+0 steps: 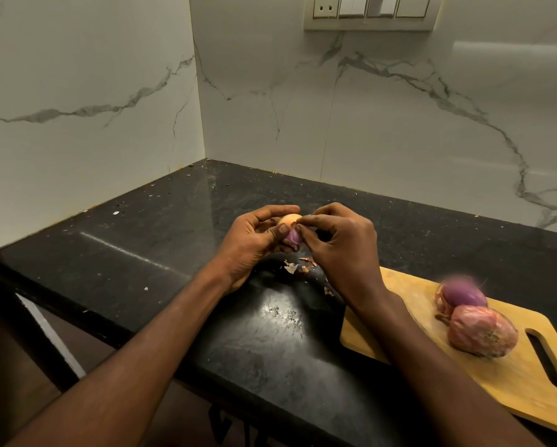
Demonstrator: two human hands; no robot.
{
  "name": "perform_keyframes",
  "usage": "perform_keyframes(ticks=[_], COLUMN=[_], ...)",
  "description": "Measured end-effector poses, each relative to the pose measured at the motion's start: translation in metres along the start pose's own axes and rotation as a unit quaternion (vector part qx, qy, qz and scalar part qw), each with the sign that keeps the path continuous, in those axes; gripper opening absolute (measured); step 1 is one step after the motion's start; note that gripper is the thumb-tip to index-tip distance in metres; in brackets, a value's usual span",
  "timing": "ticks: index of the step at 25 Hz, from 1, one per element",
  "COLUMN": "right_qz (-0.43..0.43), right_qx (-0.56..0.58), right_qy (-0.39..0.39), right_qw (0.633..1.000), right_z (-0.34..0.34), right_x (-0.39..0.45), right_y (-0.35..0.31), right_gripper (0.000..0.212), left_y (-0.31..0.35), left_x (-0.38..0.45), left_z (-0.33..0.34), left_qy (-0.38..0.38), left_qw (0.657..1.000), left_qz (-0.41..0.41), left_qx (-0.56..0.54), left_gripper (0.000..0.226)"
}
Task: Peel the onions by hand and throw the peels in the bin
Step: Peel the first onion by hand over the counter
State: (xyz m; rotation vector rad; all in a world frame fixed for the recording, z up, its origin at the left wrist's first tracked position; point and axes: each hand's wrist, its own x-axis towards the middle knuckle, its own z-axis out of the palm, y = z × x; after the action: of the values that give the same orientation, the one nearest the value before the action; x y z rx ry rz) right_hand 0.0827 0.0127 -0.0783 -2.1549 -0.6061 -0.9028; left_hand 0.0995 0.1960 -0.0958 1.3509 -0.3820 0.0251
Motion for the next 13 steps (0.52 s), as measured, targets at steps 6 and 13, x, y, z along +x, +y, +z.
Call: perform_keyframes(ticks=[6, 13], right_qz=[-0.004, 0.072], right_qx=[-0.031, 0.052], right_qy=[-0.037, -0.004], right_qw=[0.999, 0.996], right_z=[0.0014, 0.0035], right_x=[0.0005, 0.0028], right_y=[0.0038, 0.0042], right_gripper=[0.009, 0.013], left_y=[0.0017, 0.0031], left_x=[-0.0024, -0.0014], left_z=[0.002, 0.0026], left_qy=[-0.011, -0.007], left_qw=[1.0, 1.0], left_qz=[0.0, -0.021], left_qx=[0.028, -0.009], left_gripper=[0.035, 0.037])
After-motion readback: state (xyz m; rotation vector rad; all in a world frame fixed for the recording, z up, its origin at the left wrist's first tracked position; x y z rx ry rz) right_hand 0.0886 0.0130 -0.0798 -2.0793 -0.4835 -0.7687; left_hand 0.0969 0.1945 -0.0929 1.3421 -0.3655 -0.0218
